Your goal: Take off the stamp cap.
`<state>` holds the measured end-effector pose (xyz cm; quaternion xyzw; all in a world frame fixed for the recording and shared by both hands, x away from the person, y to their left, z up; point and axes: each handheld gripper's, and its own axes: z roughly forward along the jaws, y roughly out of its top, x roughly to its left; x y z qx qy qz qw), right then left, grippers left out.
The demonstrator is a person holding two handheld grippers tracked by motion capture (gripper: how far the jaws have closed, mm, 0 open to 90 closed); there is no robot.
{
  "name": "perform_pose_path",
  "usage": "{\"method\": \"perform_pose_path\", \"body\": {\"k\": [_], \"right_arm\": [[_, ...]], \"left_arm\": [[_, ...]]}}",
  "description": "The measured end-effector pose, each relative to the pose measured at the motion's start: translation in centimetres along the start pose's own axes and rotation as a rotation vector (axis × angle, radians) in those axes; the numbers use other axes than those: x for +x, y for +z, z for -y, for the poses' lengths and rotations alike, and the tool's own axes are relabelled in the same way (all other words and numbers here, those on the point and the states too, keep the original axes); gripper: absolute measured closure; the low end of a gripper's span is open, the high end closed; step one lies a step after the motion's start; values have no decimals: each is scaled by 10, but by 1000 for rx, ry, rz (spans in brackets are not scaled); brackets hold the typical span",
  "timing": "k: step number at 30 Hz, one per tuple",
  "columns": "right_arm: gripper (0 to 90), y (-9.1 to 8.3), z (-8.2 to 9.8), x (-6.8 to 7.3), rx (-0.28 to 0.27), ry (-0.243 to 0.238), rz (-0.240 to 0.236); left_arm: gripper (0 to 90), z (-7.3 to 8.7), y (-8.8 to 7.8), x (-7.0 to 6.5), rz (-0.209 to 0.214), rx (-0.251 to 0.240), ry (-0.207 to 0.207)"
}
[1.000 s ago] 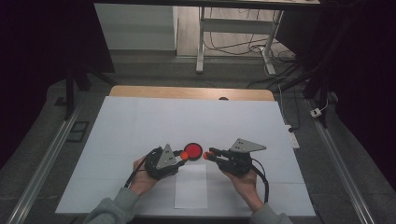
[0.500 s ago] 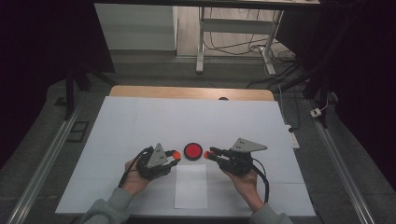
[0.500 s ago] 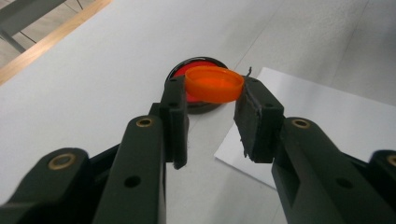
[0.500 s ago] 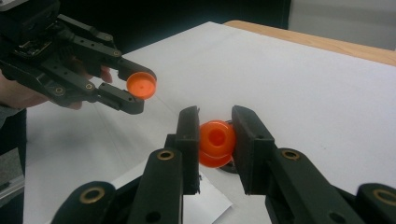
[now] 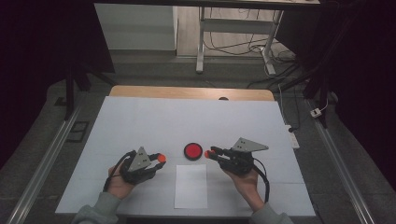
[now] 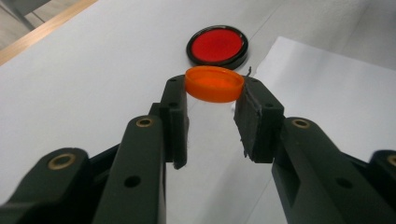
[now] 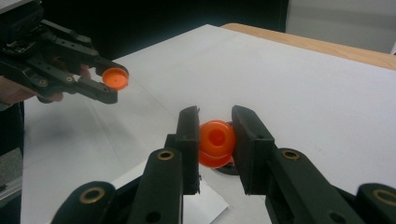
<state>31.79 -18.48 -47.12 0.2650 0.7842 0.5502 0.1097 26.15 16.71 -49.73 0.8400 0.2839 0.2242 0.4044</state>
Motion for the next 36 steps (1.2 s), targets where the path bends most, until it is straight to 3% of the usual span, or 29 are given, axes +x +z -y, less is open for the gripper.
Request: {"method": "perform_pose_path", "body": {"k": [18, 36], "right_arm": [[719, 1, 0, 0, -5, -8, -3], [719, 6, -4, 0, -12, -15, -6]], "left_arm": [[650, 30, -32, 11, -26, -12, -84], [650, 32, -31, 12, -18, -1, -89]]}}
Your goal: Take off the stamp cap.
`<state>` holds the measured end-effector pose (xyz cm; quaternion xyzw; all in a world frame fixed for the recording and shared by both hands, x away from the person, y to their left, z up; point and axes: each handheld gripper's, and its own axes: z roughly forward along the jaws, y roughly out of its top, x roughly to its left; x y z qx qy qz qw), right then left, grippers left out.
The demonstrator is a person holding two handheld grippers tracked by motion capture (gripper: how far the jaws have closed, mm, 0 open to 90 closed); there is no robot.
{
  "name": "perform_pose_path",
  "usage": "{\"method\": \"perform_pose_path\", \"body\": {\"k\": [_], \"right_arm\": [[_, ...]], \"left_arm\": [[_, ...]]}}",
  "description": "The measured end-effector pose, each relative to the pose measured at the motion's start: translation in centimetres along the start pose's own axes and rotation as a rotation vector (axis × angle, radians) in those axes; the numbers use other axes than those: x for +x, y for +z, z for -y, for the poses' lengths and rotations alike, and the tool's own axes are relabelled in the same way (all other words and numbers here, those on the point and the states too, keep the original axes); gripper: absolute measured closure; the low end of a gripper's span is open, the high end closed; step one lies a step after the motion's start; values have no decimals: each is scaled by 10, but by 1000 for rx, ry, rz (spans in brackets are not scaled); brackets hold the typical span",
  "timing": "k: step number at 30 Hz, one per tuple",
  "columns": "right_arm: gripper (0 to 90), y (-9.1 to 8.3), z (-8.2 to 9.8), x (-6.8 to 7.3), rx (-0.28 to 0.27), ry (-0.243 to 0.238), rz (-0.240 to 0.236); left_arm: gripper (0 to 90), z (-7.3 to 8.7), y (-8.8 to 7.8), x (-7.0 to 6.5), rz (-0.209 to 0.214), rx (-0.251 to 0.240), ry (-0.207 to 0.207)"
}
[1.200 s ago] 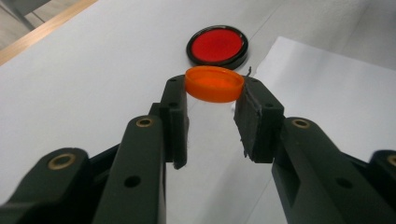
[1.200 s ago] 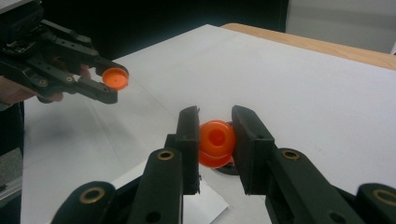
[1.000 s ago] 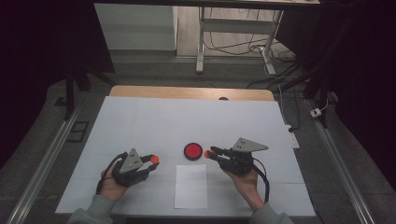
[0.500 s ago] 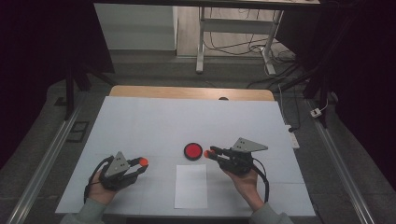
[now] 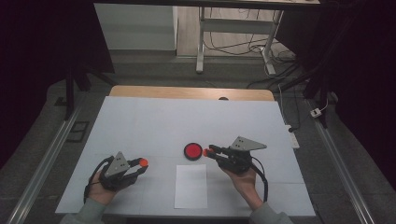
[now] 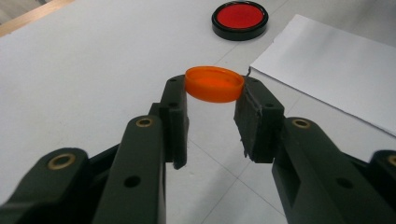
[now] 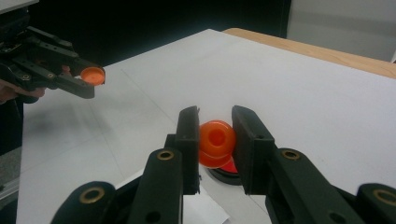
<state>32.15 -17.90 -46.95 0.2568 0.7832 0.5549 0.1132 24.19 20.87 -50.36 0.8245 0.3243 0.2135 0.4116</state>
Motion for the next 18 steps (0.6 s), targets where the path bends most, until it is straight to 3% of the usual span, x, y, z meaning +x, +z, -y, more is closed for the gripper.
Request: {"method": "perform_pose_path", "body": {"k": [18], "right_arm": [[719, 18, -5, -8, 14, 5, 11]], "left_arm": [[650, 0, 1, 1, 5, 4, -8]]}}
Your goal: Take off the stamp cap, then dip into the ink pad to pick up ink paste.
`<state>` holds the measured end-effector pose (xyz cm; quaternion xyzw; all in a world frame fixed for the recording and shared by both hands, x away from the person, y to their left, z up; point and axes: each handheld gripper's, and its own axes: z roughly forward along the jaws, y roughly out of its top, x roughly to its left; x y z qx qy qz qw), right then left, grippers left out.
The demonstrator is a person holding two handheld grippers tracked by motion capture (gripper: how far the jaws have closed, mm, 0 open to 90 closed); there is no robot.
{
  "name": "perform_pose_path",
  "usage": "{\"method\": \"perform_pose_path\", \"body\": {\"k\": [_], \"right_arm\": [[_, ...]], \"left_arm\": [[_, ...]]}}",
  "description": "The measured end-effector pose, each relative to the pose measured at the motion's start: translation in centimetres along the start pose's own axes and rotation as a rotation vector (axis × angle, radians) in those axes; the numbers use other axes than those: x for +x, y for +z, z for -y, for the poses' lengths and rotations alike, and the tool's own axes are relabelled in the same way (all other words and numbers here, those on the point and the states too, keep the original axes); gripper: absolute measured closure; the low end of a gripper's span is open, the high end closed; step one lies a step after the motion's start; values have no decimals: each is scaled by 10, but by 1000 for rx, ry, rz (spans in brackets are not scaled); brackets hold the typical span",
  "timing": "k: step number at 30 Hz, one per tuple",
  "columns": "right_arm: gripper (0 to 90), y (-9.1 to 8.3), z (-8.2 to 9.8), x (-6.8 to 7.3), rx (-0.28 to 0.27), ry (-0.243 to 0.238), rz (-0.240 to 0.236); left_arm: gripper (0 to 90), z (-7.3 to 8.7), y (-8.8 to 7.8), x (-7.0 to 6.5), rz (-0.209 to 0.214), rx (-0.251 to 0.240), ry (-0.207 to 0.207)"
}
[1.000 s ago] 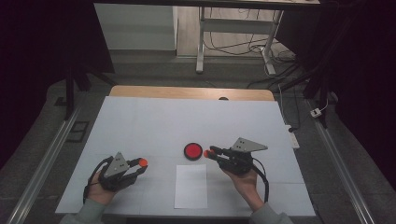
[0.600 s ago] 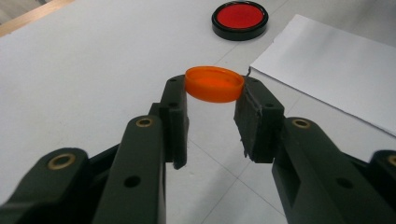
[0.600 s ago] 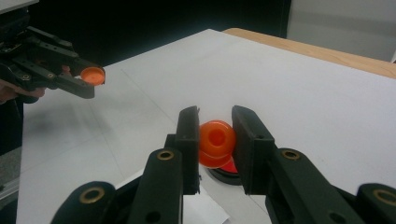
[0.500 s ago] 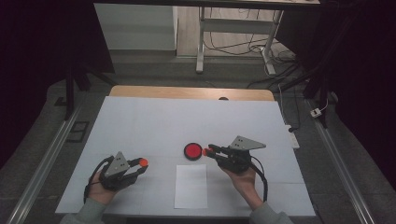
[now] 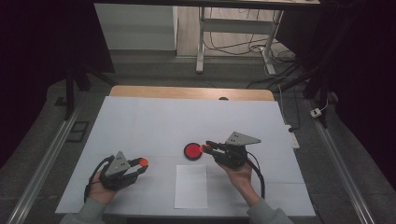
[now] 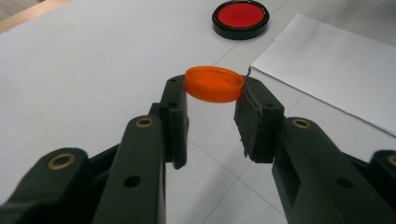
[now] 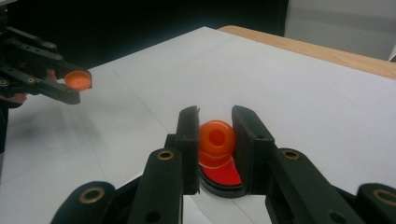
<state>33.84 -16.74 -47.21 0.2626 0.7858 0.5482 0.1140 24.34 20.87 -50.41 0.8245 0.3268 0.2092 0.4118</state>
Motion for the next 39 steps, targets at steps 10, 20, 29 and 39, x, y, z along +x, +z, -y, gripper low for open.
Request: {"method": "perform_pose_path", "body": {"k": [10, 20, 29, 39], "right_arm": [[719, 15, -3, -4, 17, 0, -3], [719, 26, -4, -5, 39, 0, -4], [719, 43, 3, -10, 80, 20, 3], [719, 60, 6, -11, 161, -19, 46]], "left_arm": [[649, 0, 0, 0, 1, -1, 2], [649, -1, 0, -1, 2, 0, 3], [649, -1, 1, -1, 8, -1, 3], [649, -1, 1, 0, 9, 1, 3]]}}
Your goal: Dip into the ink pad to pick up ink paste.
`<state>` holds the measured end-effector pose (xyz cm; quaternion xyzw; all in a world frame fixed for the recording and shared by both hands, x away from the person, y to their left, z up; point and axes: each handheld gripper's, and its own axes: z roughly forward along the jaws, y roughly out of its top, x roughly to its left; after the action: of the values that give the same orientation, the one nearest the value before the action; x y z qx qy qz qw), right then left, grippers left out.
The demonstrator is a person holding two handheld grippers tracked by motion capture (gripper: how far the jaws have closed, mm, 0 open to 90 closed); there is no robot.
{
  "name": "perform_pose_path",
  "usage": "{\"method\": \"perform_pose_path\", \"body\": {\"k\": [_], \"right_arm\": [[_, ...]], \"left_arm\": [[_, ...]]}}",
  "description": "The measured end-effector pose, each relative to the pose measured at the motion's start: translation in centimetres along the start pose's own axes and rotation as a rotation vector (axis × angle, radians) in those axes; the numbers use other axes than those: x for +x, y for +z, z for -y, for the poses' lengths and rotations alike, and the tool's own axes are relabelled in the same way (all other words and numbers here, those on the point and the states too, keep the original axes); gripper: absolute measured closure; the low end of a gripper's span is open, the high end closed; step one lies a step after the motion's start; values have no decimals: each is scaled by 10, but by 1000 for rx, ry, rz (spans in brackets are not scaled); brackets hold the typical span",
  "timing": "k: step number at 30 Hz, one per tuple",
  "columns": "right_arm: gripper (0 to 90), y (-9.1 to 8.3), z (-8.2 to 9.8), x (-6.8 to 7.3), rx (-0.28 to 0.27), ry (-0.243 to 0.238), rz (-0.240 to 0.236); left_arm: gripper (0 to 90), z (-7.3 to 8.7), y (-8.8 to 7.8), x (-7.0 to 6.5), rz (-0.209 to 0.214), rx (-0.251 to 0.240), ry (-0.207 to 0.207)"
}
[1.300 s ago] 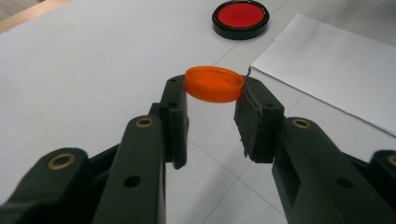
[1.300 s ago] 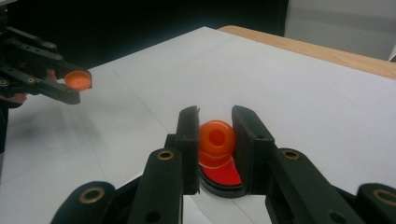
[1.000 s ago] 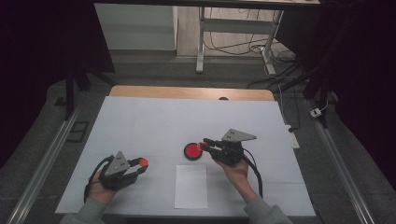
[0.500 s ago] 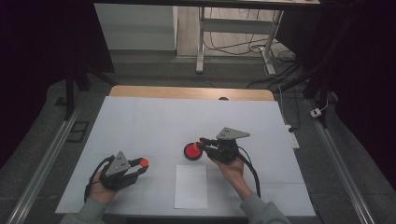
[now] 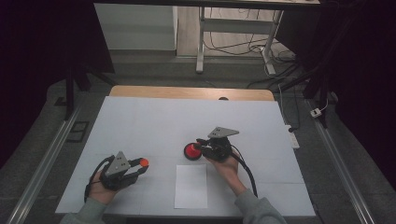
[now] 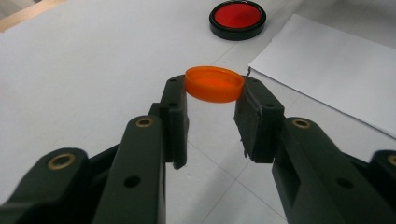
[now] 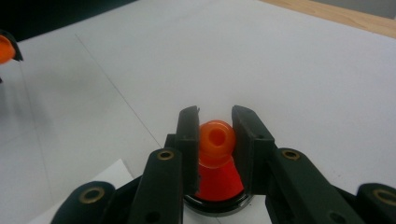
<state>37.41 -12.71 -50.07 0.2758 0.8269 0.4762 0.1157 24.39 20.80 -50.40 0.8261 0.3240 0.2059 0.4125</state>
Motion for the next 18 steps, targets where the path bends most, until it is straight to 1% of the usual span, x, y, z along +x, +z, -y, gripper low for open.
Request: {"method": "perform_pose_path", "body": {"k": [9, 11, 18], "right_arm": [[719, 11, -5, 5, 98, -36, 37], [719, 12, -5, 6, 110, -44, 41], [719, 15, -5, 5, 120, -36, 40]], "left_arm": [[649, 0, 0, 0, 1, 2, 1], [649, 0, 0, 0, 0, 2, 1], [649, 0, 0, 0, 2, 1, 2]]}}
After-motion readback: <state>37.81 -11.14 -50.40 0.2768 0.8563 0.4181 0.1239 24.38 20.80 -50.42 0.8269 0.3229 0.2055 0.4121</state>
